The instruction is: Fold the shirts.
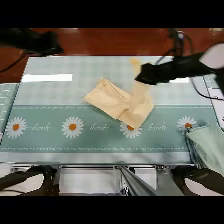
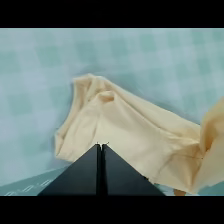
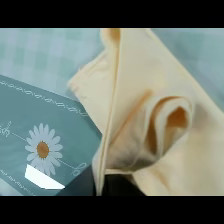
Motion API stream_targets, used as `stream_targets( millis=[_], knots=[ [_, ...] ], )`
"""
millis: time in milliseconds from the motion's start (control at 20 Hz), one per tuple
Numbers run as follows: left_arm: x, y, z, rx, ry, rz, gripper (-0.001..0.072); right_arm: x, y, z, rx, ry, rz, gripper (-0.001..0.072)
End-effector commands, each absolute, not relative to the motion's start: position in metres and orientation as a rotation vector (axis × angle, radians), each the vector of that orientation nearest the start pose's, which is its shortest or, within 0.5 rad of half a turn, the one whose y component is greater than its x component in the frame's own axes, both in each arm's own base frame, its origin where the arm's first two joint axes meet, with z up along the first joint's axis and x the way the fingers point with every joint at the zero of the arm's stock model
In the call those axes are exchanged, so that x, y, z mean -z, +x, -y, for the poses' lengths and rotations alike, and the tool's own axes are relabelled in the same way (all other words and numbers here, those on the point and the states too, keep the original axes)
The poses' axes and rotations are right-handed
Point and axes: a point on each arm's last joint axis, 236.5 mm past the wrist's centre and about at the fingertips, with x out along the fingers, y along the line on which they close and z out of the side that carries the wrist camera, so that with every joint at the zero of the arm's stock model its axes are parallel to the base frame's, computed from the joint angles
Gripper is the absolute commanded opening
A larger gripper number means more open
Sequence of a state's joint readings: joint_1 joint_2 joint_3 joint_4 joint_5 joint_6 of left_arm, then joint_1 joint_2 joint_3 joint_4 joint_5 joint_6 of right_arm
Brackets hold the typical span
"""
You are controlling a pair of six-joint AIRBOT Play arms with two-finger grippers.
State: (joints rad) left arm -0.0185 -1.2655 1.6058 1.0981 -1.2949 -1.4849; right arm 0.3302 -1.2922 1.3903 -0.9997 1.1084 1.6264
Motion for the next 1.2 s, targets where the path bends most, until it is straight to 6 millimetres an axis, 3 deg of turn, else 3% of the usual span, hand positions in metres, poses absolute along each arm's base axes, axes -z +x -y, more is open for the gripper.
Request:
stream_targets(
  millis=[0, 150, 300, 350, 400, 450, 500, 600, 700, 800, 900, 1000, 1050, 1150],
  knots=[
    [-0.201, 0.357, 0.064, 0.29, -0.234, -0.809, 0.0024, -0.092, 0.409, -0.328, -0.685, 0.331, -1.153, 0.0033],
    [-0.143, 0.296, 0.083, 0.325, -0.282, -0.879, 0.0024, -0.047, 0.428, -0.358, -0.678, 0.335, -1.231, 0.0033],
    [-0.085, 0.265, 0.103, 0.358, -0.384, -0.945, 0.0024, -0.015, 0.424, -0.381, -0.694, 0.339, -1.309, 0.0034],
    [-0.07, 0.264, 0.105, 0.351, -0.421, -0.957, 0.0024, -0.01, 0.422, -0.387, -0.703, 0.332, -1.326, 0.0117],
    [-0.058, 0.268, 0.105, 0.336, -0.453, -0.957, 0.0023, -0.007, 0.42, -0.389, -0.71, 0.323, -1.334, 0.0412],
    [-0.05, 0.274, 0.103, 0.316, -0.48, -0.948, 0.0024, -0.008, 0.42, -0.389, -0.734, 0.297, -1.326, 0.0629],
    [-0.042, 0.28, 0.102, 0.297, -0.501, -0.945, 0.0024, -0.017, 0.427, -0.377, -0.73, 0.289, -1.317, 0.0633],
    [-0.032, 0.285, 0.102, 0.287, -0.526, -0.972, 0.0024, -0.059, 0.444, -0.333, -0.711, 0.299, -1.299, 0.0632],
    [-0.025, 0.284, 0.105, 0.289, -0.544, -1.004, 0.0024, -0.11, 0.452, -0.262, -0.651, 0.3, -1.27, 0.0632],
    [-0.026, 0.285, 0.107, 0.294, -0.56, -1.007, 0.0024, -0.147, 0.442, -0.159, -0.484, 0.23, -1.248, 0.0632],
    [-0.028, 0.285, 0.11, 0.302, -0.579, -1.004, 0.0024, -0.156, 0.42, -0.058, -0.196, 0.179, -1.212, 0.0632],
    [-0.03, 0.286, 0.113, 0.31, -0.598, -0.999, 0.0024, -0.137, 0.389, -0.01, -0.029, 0.289, -1.111, 0.0632],
    [-0.031, 0.285, 0.114, 0.313, -0.598, -1.0, 0.0024, -0.113, 0.371, -0.004, 0.023, 0.391, -1.066, 0.0632],
    [-0.03, 0.283, 0.12, 0.331, -0.589, -1.007, 0.0024, -0.046, 0.331, -0.028, 0.053, 0.707, -0.997, 0.063]
  ],
)
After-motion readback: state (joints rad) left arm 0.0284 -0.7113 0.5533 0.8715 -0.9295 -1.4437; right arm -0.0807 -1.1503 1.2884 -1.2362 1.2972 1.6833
